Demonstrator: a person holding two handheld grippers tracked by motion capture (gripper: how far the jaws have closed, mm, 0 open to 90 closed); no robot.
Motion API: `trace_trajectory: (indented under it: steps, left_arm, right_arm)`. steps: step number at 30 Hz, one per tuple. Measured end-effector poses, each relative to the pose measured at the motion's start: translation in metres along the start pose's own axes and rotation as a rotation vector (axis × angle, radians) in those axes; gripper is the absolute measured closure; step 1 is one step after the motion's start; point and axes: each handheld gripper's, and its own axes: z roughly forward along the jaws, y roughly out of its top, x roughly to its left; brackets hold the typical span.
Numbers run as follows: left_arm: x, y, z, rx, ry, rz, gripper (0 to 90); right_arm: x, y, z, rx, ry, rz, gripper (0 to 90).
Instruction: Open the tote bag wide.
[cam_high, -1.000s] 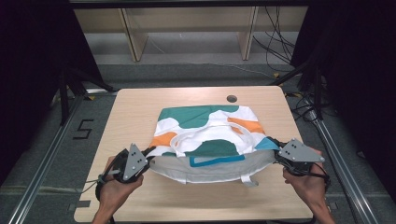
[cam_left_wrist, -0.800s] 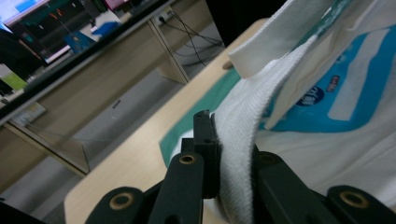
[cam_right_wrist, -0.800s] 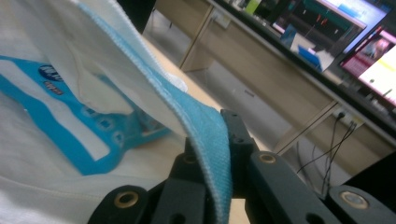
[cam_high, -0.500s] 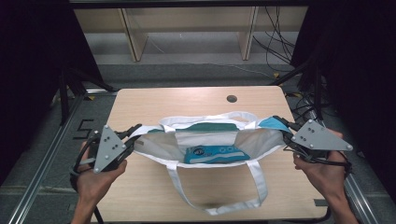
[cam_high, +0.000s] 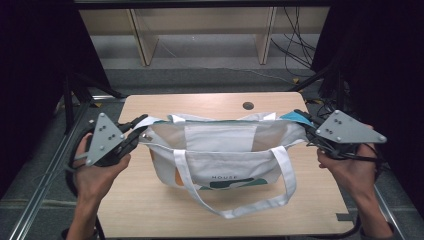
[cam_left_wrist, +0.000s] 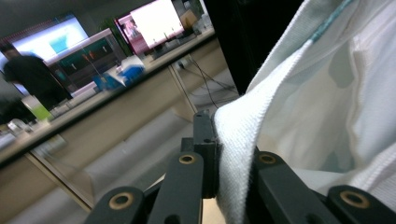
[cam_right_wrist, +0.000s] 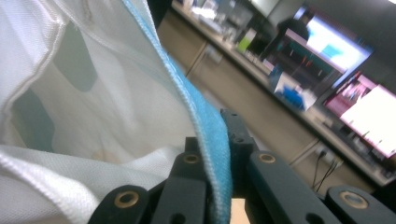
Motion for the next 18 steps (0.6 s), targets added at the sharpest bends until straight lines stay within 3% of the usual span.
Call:
trace_trajectory:
  steps: [7, 11, 12, 15, 18]
  left_arm:
    - [-0.011, -0.025, 0.009, 0.058, -0.037, -0.020, 85.2]
    - [-0.014, -0.037, 0.010, 0.105, -0.062, -0.024, 84.5]
    - [-0.015, -0.039, 0.010, 0.110, -0.066, -0.023, 84.2]
    - [-0.018, -0.046, 0.012, 0.141, -0.083, -0.026, 83.8]
    - [-0.016, -0.054, 0.019, 0.156, -0.081, -0.058, 83.6]
  right_arm:
    - [0.001, -0.031, 0.027, 0.027, -0.002, 0.058, 88.0]
    - [0.011, -0.041, 0.029, 0.012, -0.024, 0.060, 87.9]
    - [0.013, -0.043, 0.030, 0.041, -0.009, 0.052, 87.8]
    - [0.015, -0.046, 0.032, 0.045, -0.001, 0.057, 87.7]
    - [0.017, -0.050, 0.038, 0.068, -0.004, 0.042, 87.7]
